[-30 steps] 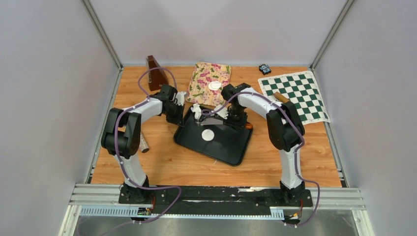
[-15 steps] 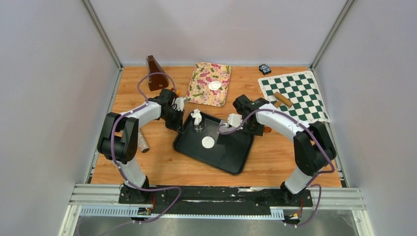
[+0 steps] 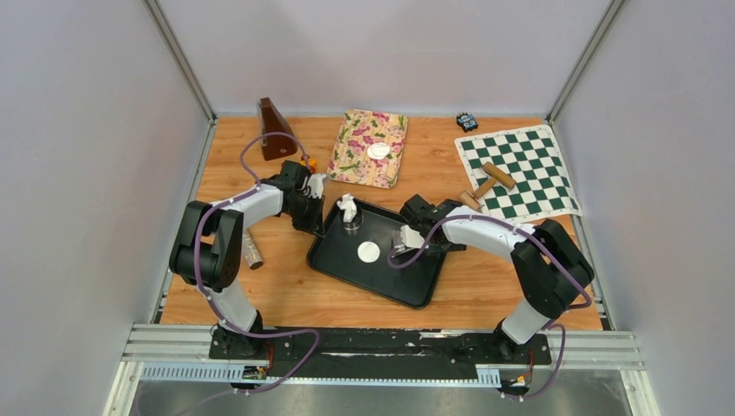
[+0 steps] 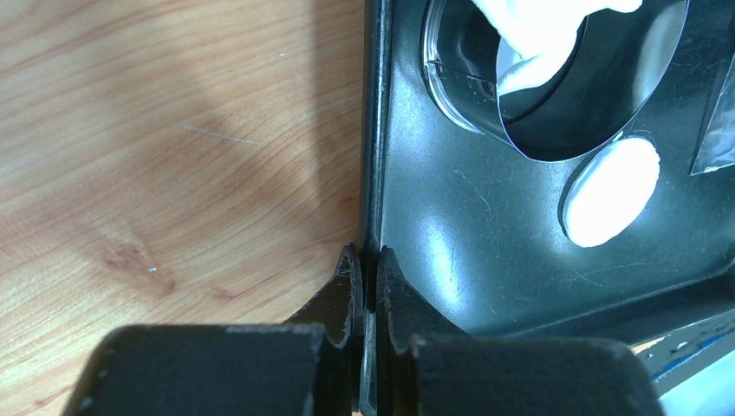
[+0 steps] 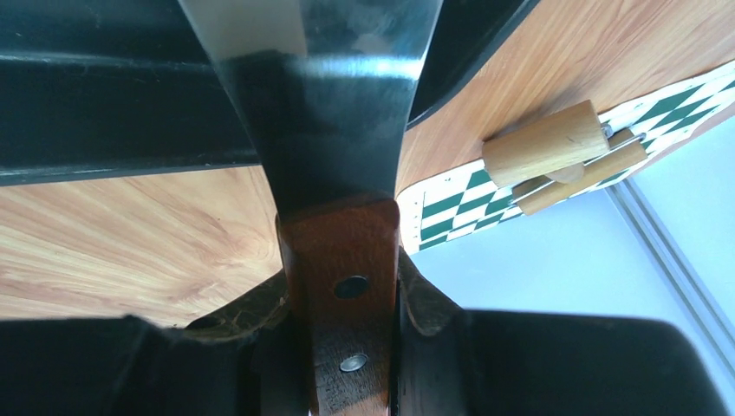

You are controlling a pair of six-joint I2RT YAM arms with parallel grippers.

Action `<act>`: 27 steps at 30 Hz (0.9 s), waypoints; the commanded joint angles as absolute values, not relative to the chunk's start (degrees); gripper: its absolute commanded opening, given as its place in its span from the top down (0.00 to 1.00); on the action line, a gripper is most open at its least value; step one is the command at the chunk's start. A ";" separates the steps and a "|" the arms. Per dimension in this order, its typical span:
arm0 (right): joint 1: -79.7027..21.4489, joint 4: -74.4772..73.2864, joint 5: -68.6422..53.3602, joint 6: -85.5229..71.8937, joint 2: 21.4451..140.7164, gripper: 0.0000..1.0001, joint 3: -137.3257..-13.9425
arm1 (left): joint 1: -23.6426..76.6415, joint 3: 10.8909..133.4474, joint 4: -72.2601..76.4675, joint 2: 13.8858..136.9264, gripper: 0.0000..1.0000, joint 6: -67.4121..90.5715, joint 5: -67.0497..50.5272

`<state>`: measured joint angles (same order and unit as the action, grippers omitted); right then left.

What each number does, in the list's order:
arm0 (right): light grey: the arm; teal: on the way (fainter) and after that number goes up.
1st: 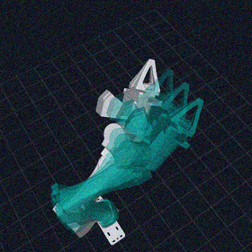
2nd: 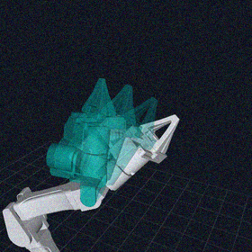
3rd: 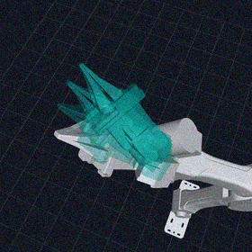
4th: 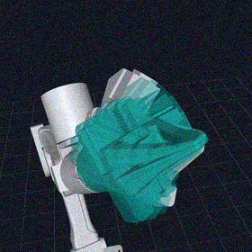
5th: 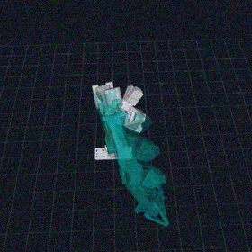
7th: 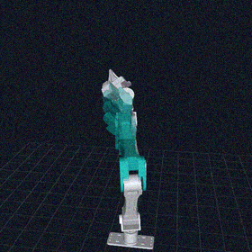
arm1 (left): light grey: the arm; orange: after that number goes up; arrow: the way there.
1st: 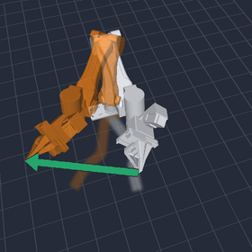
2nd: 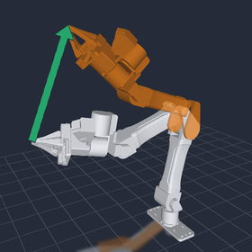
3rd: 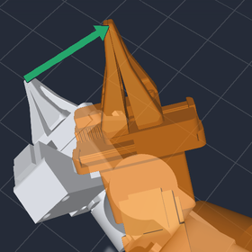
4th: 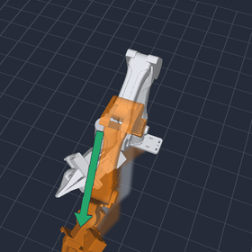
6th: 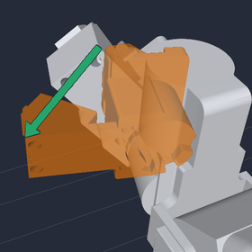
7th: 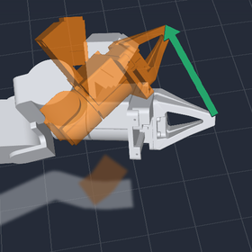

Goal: Roll out the dumpling wrappers from the dough

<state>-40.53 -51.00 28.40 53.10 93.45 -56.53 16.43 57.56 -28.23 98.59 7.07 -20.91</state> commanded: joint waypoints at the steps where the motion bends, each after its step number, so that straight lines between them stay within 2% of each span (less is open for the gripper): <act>1: -42.78 -50.54 30.93 53.15 94.39 1.00 -56.94 | 16.69 57.03 -26.06 96.31 1.00 9.38 -21.28; 7: -46.57 -52.19 30.05 51.73 96.07 1.00 -56.97 | 16.70 57.16 -25.71 97.21 1.00 9.79 -21.08; 19: -46.86 -56.00 28.80 48.16 99.12 1.00 -59.41 | 16.69 56.72 -25.39 96.02 1.00 9.93 -20.90; 27: -45.93 -54.68 34.30 48.63 97.66 1.00 -59.67 | 16.70 56.58 -25.14 95.75 1.00 9.94 -20.39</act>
